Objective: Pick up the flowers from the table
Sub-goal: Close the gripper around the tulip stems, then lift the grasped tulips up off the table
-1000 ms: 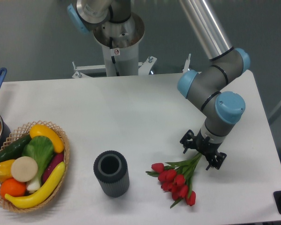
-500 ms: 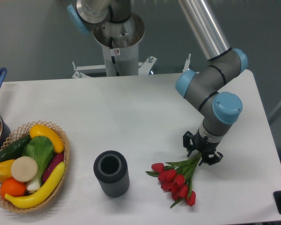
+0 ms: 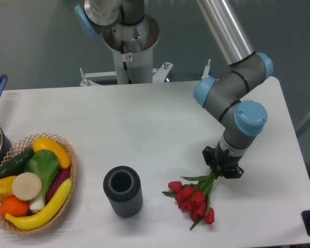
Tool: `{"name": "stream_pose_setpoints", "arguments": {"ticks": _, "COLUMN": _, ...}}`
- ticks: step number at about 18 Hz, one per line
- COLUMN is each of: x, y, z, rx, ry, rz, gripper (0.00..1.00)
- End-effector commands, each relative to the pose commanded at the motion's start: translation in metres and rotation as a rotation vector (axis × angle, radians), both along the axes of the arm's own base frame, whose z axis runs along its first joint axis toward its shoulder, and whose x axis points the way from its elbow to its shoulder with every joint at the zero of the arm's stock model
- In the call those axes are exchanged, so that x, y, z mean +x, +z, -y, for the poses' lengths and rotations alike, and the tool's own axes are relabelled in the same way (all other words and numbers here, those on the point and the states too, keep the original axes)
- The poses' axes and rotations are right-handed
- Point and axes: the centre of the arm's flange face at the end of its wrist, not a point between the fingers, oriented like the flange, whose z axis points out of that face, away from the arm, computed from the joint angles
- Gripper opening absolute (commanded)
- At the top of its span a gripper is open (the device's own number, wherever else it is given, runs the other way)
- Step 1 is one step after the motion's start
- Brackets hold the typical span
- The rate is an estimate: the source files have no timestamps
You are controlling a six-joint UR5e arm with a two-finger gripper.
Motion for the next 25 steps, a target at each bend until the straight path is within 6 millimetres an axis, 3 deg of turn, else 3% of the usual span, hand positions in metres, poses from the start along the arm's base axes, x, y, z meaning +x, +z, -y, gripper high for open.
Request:
{"name": "stream_pose_setpoints", "arguments": {"ticks": 4, "x": -0.001, "y": 0.007, "z": 0.004, "rx": 0.005, "ry": 0.005, "rz": -0.006, "gripper": 0.13}}
{"name": "stream_pose_setpoints", "arguments": {"ticks": 10, "x": -0.007, "y": 0.085, "z": 0.012, "rx": 0.141, "ry": 0.027, "rz": -0.076, "gripper": 0.13}}
{"name": "stream_pose_setpoints", "arguments": {"ticks": 16, "x": -0.018, "y": 0.164, "z": 0.031, "rx": 0.509, "ry": 0.115, "rz": -0.007, "gripper": 0.13}}
{"name": "stream_pose_setpoints", "arguments": {"ticks": 21, "x": -0.016, "y": 0.208, "z": 0.048, "rx": 0.708, "ry": 0.160, "rz": 0.054, "gripper": 0.14}}
{"name": "stream_pose_setpoints", "arguments": {"ticks": 25, "x": -0.025, "y": 0.233, "z": 0.070, "rx": 0.845, "ry": 0.203, "rz": 0.102, "gripper": 0.14}}
